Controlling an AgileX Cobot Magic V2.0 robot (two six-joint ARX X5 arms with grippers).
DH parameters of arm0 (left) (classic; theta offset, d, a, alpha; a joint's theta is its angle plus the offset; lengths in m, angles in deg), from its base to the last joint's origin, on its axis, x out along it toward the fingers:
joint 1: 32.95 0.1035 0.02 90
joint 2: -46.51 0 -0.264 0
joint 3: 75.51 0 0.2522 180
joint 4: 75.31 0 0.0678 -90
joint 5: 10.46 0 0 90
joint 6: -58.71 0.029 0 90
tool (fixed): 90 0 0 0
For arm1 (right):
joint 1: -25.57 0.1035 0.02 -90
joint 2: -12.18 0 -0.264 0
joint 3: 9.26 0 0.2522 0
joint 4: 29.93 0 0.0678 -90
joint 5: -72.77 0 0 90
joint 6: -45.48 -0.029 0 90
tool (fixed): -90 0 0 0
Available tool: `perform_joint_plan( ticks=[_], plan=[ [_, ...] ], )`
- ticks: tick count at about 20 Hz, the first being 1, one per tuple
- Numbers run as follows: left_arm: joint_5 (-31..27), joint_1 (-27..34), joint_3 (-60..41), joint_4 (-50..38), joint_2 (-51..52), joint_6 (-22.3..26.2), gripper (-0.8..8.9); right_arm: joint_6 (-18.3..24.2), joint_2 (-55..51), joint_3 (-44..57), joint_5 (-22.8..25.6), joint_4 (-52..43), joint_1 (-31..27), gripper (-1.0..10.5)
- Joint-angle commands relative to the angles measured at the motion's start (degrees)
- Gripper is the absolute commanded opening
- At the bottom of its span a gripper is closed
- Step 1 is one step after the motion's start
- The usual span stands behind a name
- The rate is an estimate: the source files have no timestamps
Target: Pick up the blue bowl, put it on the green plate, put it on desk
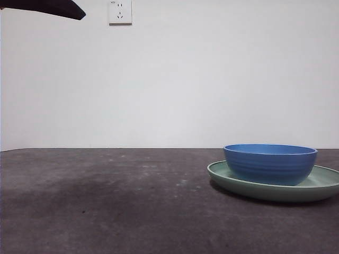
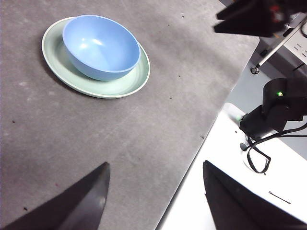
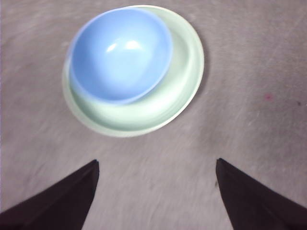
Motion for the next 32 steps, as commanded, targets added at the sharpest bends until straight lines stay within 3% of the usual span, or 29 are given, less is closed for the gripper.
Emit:
perform_joint_plan(
  ticks=[1,5,11,20,22,28,32],
  plan=[
    [0.35,-0.33,0.35,-0.35,-0.44,1.4,3.12,-0.79,5.35,-0.98,-0.22,-3.96,-2.4,3.9],
    [0.35,-0.33,0.35,-0.17,-0.44,1.79,3.12,0.02,16.22,-0.98,-8.33,-11.15,-8.81,3.7],
    [0.35,-0.33,0.35,0.85,-0.44,2.56,3.12,1.11,31.82,-0.98,-13.55,-20.31,-12.55,3.5],
    [0.33,-0.33,0.37,0.87,-0.44,2.8,3.12,1.07,45.13,-0.98,-15.02,-29.94,-12.5,2.6],
    [0.33,-0.33,0.37,0.85,-0.44,2.8,3.12,0.94,46.82,-0.98,-15.06,-31.17,-12.52,1.9],
    [0.33,-0.33,0.37,0.87,-0.44,2.78,3.12,0.94,47.8,-0.96,-15.04,-33.33,-12.52,0.4],
    [0.33,-0.33,0.37,0.87,-0.44,2.75,3.12,0.7,47.8,-0.96,-15.04,-33.51,-12.59,0.2]
  ],
)
